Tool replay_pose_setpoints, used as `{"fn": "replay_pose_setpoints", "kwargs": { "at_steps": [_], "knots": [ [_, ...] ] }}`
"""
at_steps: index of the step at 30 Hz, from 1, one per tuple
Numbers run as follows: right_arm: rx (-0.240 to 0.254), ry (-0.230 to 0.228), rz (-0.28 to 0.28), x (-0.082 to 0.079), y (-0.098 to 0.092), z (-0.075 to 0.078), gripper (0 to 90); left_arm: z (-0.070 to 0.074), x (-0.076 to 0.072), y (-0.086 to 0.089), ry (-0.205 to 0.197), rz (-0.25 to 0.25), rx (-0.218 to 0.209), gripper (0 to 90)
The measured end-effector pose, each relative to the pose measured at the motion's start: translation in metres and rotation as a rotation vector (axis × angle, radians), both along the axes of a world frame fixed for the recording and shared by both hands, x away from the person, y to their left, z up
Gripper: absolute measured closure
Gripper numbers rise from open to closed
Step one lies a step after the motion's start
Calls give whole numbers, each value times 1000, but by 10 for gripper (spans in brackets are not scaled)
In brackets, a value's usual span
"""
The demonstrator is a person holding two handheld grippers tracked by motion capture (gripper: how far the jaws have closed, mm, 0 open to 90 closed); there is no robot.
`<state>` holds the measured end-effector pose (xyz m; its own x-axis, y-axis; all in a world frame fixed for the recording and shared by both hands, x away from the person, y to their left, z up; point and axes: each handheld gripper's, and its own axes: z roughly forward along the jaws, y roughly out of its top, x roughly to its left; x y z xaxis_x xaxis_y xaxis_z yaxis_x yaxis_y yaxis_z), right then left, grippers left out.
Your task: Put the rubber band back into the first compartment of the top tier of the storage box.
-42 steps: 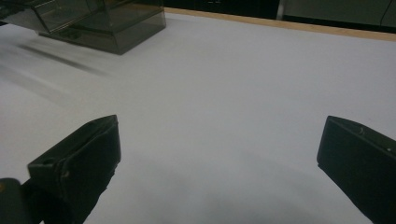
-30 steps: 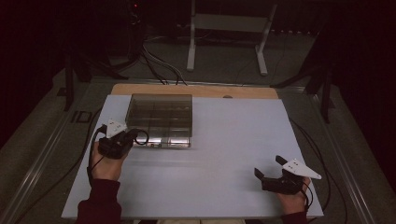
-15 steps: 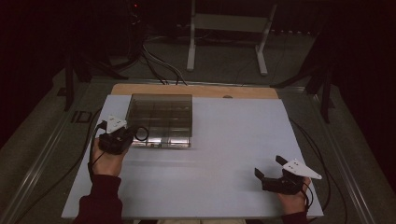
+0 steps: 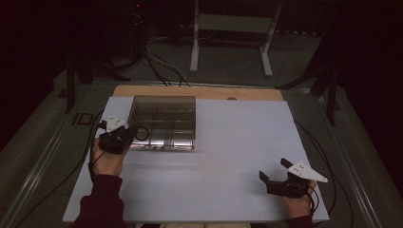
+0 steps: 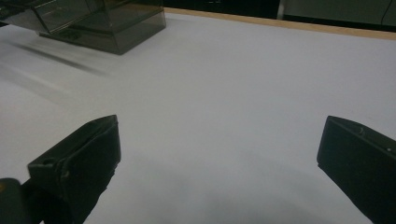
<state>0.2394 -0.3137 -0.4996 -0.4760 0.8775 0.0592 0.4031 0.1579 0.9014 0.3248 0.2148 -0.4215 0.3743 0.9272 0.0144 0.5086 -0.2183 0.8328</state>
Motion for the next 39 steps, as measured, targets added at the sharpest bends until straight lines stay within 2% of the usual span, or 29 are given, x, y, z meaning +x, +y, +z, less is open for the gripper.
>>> {"fn": "replay_pose_setpoints", "kwargs": {
  "at_steps": [16,22,39],
  "knots": [
    [0,0,2,0,0,0,0,-4,9,9,2,-19,14,889],
    [-3,-2,4,0,1,0,0,-8,13,10,19,-22,33,889],
    [-3,0,2,0,1,0,0,-19,19,11,66,-16,54,889]
  ]
}}
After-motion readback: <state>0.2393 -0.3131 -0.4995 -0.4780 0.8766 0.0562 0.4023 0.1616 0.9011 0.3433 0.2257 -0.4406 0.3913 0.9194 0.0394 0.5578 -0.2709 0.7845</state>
